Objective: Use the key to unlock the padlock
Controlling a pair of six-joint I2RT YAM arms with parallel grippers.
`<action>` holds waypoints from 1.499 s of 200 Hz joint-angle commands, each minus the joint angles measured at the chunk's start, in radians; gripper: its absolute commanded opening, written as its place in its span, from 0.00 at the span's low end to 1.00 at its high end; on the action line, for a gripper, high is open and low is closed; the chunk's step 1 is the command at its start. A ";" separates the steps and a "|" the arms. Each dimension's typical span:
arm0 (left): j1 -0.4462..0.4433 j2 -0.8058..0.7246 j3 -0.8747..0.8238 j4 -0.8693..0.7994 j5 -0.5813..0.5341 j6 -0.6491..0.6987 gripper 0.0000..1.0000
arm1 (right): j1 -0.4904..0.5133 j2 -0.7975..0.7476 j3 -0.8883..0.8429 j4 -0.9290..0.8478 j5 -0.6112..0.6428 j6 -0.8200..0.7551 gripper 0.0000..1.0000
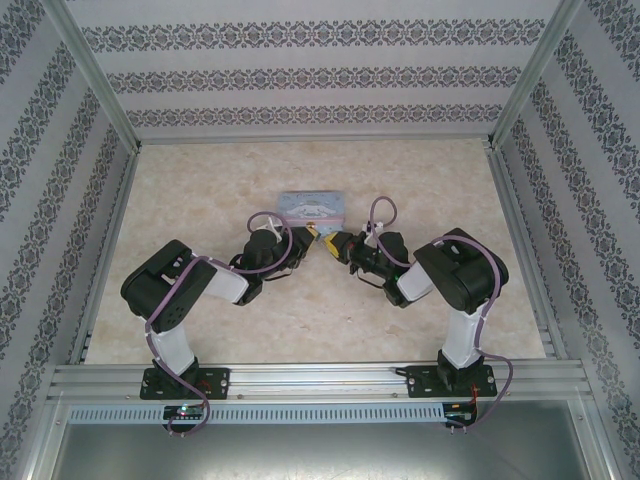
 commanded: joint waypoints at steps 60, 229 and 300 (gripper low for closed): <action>-0.029 0.026 0.033 0.079 0.094 -0.014 0.00 | 0.013 -0.007 0.065 0.057 -0.005 0.031 0.00; -0.041 0.113 -0.004 0.081 -0.039 -0.021 0.00 | -0.023 0.012 0.030 0.032 -0.031 -0.081 0.44; -0.033 0.141 0.007 0.076 -0.040 -0.008 0.00 | -0.065 -0.084 -0.082 -0.108 -0.074 -0.208 0.57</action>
